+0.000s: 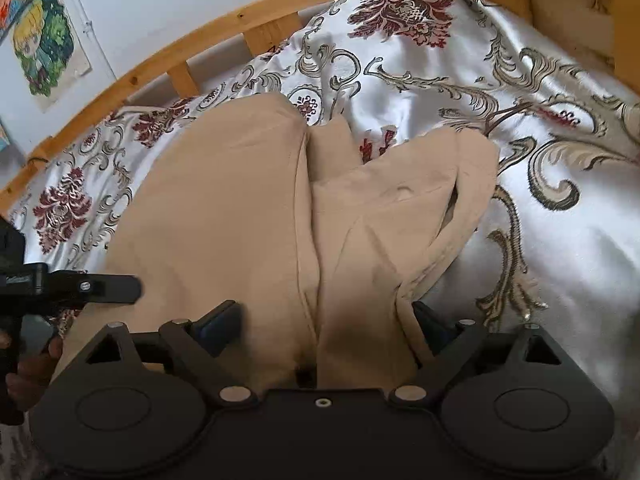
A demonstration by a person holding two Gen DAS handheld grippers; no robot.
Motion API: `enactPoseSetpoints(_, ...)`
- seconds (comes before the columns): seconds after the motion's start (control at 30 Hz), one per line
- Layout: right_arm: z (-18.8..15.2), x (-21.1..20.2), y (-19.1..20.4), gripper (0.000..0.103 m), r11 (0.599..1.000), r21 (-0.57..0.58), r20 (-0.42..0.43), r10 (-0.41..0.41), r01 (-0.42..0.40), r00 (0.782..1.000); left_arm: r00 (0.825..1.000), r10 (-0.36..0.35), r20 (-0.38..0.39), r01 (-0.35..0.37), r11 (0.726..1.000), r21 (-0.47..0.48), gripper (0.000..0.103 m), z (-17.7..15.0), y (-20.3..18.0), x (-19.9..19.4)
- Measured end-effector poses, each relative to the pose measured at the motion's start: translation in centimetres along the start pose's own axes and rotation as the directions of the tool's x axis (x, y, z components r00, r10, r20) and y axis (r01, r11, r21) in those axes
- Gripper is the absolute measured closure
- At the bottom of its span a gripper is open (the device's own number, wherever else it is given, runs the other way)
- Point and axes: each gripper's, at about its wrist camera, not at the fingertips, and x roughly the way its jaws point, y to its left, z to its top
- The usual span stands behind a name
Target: Fold large clothes
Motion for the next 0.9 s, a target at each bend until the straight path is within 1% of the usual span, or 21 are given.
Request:
enactPoseSetpoints(0.03,0.0,0.0,-0.3,0.011,1.000,0.016,0.001,0.011,-0.011,1.000,1.000,0.020,-0.010,-0.021,1.000,-0.006,0.008,0.2,-0.3,-0.1)
enactPoseSetpoints(0.1,0.0,0.2,-0.5,0.012,0.999,0.039,0.004,0.036,-0.036,0.999,0.997,0.071,-0.017,-0.071,0.997,-0.019,0.016,0.7,-1.3,-0.5)
enactPoseSetpoints(0.13,0.0,0.2,-0.4,0.015,0.998,0.042,0.008,0.043,-0.043,0.999,0.995,0.095,-0.013,-0.095,0.995,-0.002,0.018,0.8,-2.0,-0.7)
enactPoseSetpoints(0.17,-0.1,0.3,-0.2,0.026,0.998,0.038,0.011,0.043,-0.044,0.999,0.992,0.124,-0.002,-0.124,0.992,0.037,0.020,0.8,-2.9,-0.9)
enactPoseSetpoints(0.2,-0.1,0.1,0.0,0.040,0.999,0.026,0.017,0.045,-0.045,0.999,0.989,0.146,0.017,-0.147,0.986,0.077,0.023,0.8,-3.8,-1.2)
enactPoseSetpoints(0.27,-0.2,0.0,0.5,0.054,0.998,0.017,0.028,0.052,-0.052,0.998,0.983,0.171,0.074,-0.182,0.968,0.173,0.029,0.6,-5.3,-2.2)
enactPoseSetpoints(0.3,-0.2,-0.1,0.7,0.057,0.998,0.018,0.034,0.060,-0.061,0.998,0.980,0.168,0.102,-0.186,0.962,0.201,0.032,0.5,-5.7,-2.8)
enactPoseSetpoints(0.33,-0.2,-0.1,0.8,0.058,0.997,0.027,0.044,0.075,-0.076,0.996,0.978,0.164,0.127,-0.189,0.956,0.222,0.035,0.5,-6.0,-3.5)
enactPoseSetpoints(0.37,0.0,-0.1,0.9,0.060,0.995,0.040,0.053,0.091,-0.093,0.994,0.975,0.161,0.151,-0.195,0.950,0.243,0.036,0.5,-6.3,-4.2)
enactPoseSetpoints(0.43,0.2,0.0,1.7,0.063,0.990,0.040,0.076,0.131,-0.134,0.988,0.966,0.159,0.202,-0.214,0.932,0.294,0.039,0.8,-6.8,-5.8)
enactPoseSetpoints(0.53,1.3,0.8,4.5,0.067,0.984,-0.029,0.128,0.177,-0.175,0.976,0.945,0.188,0.268,-0.279,0.892,0.355,0.042,1.5,-7.2,-7.8)
enactPoseSetpoints(0.57,1.9,1.3,5.8,0.073,0.979,-0.054,0.150,0.201,-0.195,0.968,0.935,0.211,0.284,-0.311,0.874,0.374,0.042,1.8,-7.2,-8.5)
enactPoseSetpoints(0.6,2.6,1.6,6.9,0.077,0.972,-0.073,0.177,0.234,-0.225,0.956,0.926,0.233,0.297,-0.340,0.858,0.386,0.043,2.2,-6.8,-9.0)
enactPoseSetpoints(0.63,3.5,2.1,8.1,0.080,0.966,-0.087,0.187,0.257,-0.245,0.948,0.917,0.255,0.306,-0.364,0.849,0.383,0.043,2.8,-6.4,-9.2)
enactPoseSetpoints(0.67,4.4,2.8,9.7,0.081,0.961,-0.125,0.194,0.267,-0.246,0.944,0.911,0.278,0.306,-0.381,0.852,0.360,0.043,3.6,-5.4,-9.5)
enactPoseSetpoints(0.7,5.2,3.8,11.5,0.081,0.958,-0.185,0.190,0.255,-0.220,0.948,0.906,0.299,0.298,-0.393,0.856,0.335,0.043,4.2,-4.3,-9.4)
enactPoseSetpoints(0.73,5.9,5.0,12.9,0.081,0.953,-0.218,0.172,0.250,-0.211,0.953,0.903,0.321,0.285,-0.403,0.863,0.304,0.041,4.7,-2.9,-9.3)
enactPoseSetpoints(0.77,6.4,6.3,13.8,0.081,0.951,-0.222,0.155,0.253,-0.216,0.955,0.905,0.334,0.264,-0.401,0.876,0.266,0.040,5.1,-1.2,-9.1)
enactPoseSetpoints(0.8,6.9,7.7,14.6,0.081,0.952,-0.219,0.137,0.246,-0.213,0.959,0.911,0.338,0.237,-0.389,0.895,0.220,0.037,5.4,0.4,-8.9)
enactPoseSetpoints(0.87,7.1,9.1,15.4,0.081,0.962,-0.220,0.139,0.194,-0.161,0.971,0.921,0.338,0.194,-0.360,0.929,0.088,0.033,5.5,3.6,-8.3)
enactPoseSetpoints(0.9,7.1,9.3,15.2,0.076,0.966,-0.219,0.147,0.170,-0.136,0.974,0.923,0.336,0.188,-0.350,0.936,0.041,0.029,5.4,4.8,-8.2)
